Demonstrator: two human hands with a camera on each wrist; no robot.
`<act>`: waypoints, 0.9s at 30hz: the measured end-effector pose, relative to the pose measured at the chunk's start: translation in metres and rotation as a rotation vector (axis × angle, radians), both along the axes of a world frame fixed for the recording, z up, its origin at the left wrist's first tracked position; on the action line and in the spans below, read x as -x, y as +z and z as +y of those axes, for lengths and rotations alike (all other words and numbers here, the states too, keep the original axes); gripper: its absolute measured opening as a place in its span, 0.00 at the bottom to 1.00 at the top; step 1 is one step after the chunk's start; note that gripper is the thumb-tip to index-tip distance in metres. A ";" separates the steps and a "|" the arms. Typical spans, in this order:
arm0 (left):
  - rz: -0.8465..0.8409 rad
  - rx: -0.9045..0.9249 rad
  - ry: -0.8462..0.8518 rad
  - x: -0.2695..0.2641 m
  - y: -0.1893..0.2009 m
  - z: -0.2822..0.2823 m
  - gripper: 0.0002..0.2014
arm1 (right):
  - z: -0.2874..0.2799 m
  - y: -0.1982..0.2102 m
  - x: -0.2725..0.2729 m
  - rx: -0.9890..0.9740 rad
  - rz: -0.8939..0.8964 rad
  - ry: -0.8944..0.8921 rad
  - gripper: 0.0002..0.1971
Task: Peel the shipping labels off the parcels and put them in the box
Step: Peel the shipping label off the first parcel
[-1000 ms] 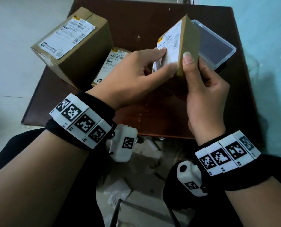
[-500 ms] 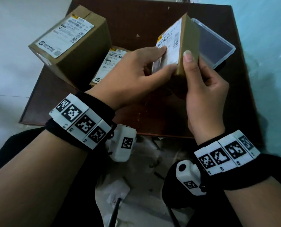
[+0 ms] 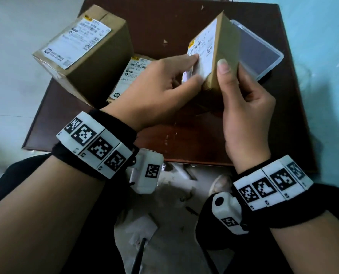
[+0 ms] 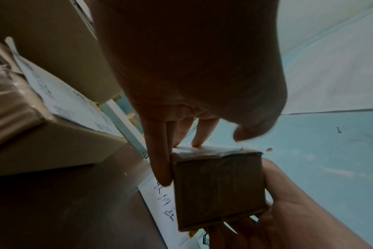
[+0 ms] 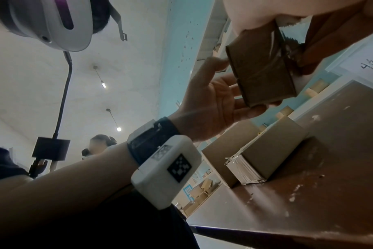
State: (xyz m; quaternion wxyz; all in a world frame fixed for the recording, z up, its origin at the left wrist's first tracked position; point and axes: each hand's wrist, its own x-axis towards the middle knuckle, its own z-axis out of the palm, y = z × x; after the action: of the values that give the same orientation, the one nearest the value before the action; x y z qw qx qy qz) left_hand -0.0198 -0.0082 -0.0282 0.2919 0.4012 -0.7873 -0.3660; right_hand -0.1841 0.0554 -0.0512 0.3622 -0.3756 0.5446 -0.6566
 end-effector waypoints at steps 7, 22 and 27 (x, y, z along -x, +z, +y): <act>-0.051 0.046 -0.009 0.004 -0.004 -0.006 0.33 | 0.003 0.002 -0.002 0.025 0.014 0.021 0.19; 0.229 0.152 0.020 0.007 -0.002 0.007 0.07 | -0.003 -0.006 0.002 0.055 -0.072 -0.019 0.23; 0.201 0.136 0.046 0.009 -0.002 0.010 0.05 | -0.004 -0.007 0.002 0.021 -0.075 -0.012 0.21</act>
State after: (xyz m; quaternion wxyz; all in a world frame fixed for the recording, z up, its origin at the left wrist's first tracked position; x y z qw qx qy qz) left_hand -0.0287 0.0016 -0.0307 0.4042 0.3599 -0.7676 -0.3434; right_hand -0.1860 0.0516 -0.0581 0.3747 -0.3512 0.5260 -0.6779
